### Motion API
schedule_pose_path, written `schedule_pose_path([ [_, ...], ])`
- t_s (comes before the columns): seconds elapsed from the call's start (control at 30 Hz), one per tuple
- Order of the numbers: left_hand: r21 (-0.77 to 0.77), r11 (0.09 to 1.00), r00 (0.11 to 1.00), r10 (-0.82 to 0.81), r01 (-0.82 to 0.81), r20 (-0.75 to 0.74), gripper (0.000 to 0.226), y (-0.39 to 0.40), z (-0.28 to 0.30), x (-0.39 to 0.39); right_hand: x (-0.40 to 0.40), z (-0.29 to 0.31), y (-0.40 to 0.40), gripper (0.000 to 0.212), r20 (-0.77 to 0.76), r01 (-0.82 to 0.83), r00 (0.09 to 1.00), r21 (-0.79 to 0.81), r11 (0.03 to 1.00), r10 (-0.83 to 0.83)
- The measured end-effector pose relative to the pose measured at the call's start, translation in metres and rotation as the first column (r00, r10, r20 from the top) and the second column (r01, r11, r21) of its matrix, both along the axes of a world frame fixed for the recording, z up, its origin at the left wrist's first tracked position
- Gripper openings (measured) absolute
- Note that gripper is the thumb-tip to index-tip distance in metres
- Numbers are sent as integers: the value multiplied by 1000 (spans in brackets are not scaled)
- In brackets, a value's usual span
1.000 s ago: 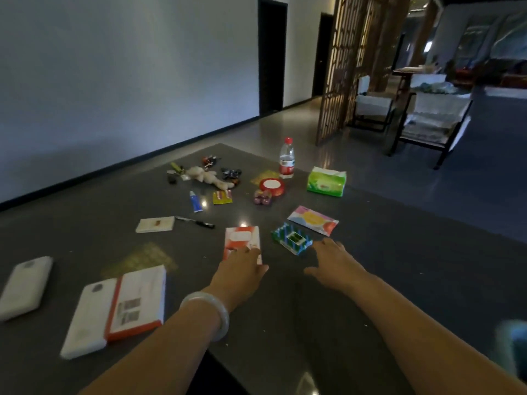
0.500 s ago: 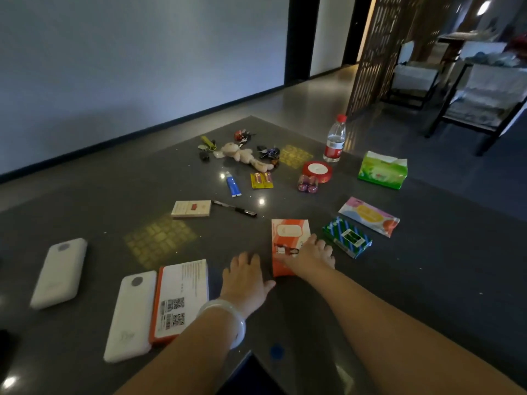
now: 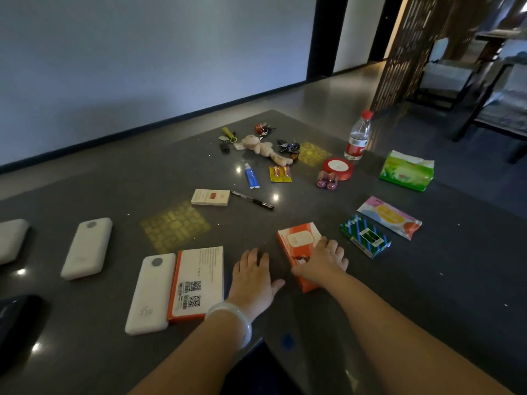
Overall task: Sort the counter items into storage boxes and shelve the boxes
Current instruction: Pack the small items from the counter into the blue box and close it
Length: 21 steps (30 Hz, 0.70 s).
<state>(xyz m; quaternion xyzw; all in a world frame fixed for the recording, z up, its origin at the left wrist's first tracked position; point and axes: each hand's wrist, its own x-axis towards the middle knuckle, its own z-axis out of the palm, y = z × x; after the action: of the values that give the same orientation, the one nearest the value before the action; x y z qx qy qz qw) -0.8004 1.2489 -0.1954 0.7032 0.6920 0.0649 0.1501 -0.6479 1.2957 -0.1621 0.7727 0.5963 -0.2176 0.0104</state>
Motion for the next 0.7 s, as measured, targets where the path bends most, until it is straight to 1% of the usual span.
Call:
schedule_pose_path([
  [0.07,33,999,1000,28,-28,13,76,-8,4,-5,-2,-1,-5,117,-2,-61,998,-11,998,61],
  [0.13,98,993,998,66,-66,5,75,-17,9,-13,-8,-2,-10,117,-14,-115,993,-15,993,115],
  [0.2,126,973,981,189,-191,34,77,-26,13,-27,-14,-2,-12,117,-22,-159,987,-20,987,158],
  [0.23,114,953,959,278,-282,44,81,-32,14,-37,-18,-2,-13,118,-22,-179,984,-22,984,178],
  [0.3,66,906,909,417,-417,15,87,-42,13,-53,-23,-2,-14,118,-19,-190,982,-30,981,190],
  [0.37,17,878,878,478,-478,5,89,-52,12,-65,-29,-2,-16,118,-23,-211,977,-28,977,210],
  [0.5,-19,878,877,479,-479,16,88,-57,15,-67,-38,-5,-18,118,-35,-242,970,-6,970,242],
  [0.63,-63,888,888,458,-455,35,84,-50,19,-62,-40,-6,-20,126,-3,-249,968,27,968,249],
  [0.7,-97,899,901,432,-427,35,83,-46,19,-60,-38,-7,-19,123,4,-242,970,49,969,242],
])
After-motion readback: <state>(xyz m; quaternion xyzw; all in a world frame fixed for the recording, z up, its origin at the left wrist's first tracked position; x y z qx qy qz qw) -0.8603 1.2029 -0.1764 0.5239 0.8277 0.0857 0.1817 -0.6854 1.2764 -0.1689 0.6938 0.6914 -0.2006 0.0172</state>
